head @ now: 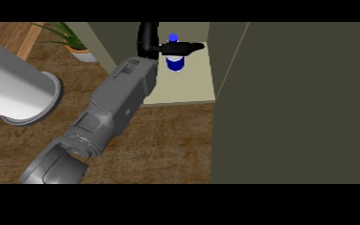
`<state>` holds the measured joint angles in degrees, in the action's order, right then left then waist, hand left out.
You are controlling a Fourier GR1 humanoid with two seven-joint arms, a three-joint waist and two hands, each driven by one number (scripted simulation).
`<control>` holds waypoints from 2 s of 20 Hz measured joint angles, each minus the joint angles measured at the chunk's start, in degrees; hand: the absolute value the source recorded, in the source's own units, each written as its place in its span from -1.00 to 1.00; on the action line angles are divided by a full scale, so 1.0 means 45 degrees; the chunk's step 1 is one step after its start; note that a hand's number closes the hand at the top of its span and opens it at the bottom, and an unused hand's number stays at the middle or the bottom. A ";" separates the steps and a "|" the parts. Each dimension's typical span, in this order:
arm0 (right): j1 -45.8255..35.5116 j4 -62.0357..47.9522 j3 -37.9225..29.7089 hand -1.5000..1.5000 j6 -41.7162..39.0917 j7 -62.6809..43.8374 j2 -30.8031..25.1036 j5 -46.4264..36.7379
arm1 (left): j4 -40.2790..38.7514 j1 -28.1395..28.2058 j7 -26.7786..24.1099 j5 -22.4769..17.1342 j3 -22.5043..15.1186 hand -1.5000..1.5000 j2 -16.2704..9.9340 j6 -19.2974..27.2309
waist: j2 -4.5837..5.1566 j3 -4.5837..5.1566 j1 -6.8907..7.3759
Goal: Pick up the bottled water, place it into the cabinet and close the cabinet
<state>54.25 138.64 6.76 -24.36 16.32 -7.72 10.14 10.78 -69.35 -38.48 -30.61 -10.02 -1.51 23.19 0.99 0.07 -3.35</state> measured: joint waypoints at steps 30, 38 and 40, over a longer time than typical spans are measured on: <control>0.0296 0.0533 0.1441 -1.00 0.0939 -0.0727 0.0155 -0.0874 | 1.1970 0.8825 0.1488 -0.0900 -0.4422 1.00 -0.0156 -0.1884 | -0.0357 -0.0011 0.0894; 0.0548 0.0837 0.2071 1.00 -0.0353 -0.0470 -0.1260 -0.1686 | 1.5590 1.1963 0.2305 -0.0915 -0.5150 1.00 -0.1913 -0.2210 | -0.0358 0.0002 0.0890; 0.0645 0.0892 0.2209 1.00 -0.0738 -0.0420 -0.1693 -0.1740 | 1.6325 1.2658 0.2287 -0.0894 -0.5127 -1.00 -0.2364 -0.2217 | -0.0355 0.0000 0.0881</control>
<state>57.15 142.66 16.70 -27.68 14.43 -15.33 2.31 84.24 -12.39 -28.19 -34.63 -33.09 -12.15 13.21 -0.61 0.07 0.62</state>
